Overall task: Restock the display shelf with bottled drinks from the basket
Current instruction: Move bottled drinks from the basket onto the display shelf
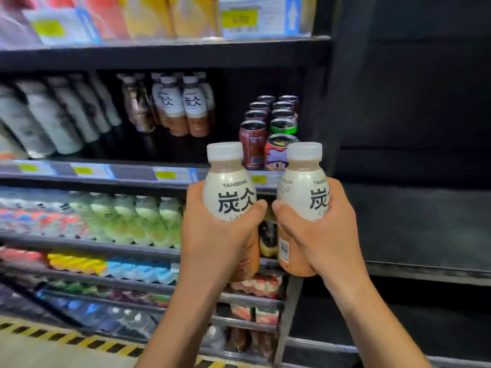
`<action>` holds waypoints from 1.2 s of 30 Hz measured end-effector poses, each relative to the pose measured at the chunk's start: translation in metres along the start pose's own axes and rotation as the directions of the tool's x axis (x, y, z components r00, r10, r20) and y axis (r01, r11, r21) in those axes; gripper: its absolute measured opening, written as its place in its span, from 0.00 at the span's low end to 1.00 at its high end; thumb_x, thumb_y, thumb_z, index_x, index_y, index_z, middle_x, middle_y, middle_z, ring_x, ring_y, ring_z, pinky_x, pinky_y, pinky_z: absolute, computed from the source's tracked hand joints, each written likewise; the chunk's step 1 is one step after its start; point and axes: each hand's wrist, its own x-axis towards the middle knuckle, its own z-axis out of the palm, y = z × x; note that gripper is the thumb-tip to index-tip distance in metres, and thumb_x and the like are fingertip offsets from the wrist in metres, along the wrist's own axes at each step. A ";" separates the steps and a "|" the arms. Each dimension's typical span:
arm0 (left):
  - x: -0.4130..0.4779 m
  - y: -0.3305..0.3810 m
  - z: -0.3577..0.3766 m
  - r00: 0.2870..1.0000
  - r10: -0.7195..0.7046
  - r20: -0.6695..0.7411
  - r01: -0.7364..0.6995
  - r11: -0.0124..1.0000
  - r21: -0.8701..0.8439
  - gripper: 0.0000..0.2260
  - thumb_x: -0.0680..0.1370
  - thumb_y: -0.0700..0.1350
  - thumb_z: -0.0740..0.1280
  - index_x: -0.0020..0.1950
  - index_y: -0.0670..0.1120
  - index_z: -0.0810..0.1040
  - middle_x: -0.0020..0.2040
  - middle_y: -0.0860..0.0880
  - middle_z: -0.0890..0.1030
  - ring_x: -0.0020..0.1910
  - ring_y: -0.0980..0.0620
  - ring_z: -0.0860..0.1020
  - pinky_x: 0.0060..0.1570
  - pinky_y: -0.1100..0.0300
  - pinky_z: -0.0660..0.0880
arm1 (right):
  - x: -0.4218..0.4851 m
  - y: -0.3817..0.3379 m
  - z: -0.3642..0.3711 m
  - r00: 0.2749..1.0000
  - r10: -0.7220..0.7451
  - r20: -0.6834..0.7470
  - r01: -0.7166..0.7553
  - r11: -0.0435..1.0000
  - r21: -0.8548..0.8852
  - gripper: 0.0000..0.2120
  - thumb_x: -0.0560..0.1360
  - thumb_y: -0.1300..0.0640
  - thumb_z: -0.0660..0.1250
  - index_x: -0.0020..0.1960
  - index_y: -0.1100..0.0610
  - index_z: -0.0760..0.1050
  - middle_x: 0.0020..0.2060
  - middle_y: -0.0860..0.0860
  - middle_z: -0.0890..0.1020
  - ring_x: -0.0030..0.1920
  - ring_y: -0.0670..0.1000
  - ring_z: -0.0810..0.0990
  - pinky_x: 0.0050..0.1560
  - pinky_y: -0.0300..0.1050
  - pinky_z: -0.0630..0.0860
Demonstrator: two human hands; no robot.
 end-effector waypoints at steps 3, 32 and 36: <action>0.031 -0.011 -0.068 0.998 0.032 -0.049 -0.031 0.999 0.017 0.22 0.64 0.50 0.80 0.51 0.51 0.72 0.37 0.54 0.81 0.34 0.61 0.80 0.33 0.63 0.75 | -0.010 -0.018 0.079 0.999 -0.022 0.042 0.020 0.999 0.049 0.19 0.65 0.54 0.78 0.52 0.49 0.74 0.39 0.40 0.83 0.38 0.41 0.83 0.35 0.34 0.77; 0.327 -0.053 -0.175 0.982 -0.158 0.102 0.174 0.970 -0.167 0.17 0.67 0.51 0.79 0.51 0.46 0.82 0.42 0.50 0.84 0.40 0.53 0.82 0.43 0.56 0.81 | 0.135 -0.054 0.335 0.992 0.076 -0.101 -0.081 0.996 -0.040 0.20 0.60 0.45 0.76 0.49 0.52 0.81 0.41 0.47 0.86 0.42 0.46 0.85 0.45 0.50 0.83; 0.369 -0.055 -0.156 0.989 -0.106 0.102 0.120 0.984 -0.136 0.39 0.59 0.57 0.78 0.66 0.45 0.73 0.56 0.46 0.83 0.52 0.48 0.83 0.55 0.50 0.80 | 0.166 -0.044 0.342 0.981 0.083 -0.174 -0.100 0.991 -0.088 0.30 0.54 0.41 0.75 0.54 0.49 0.76 0.46 0.47 0.85 0.46 0.50 0.85 0.49 0.51 0.83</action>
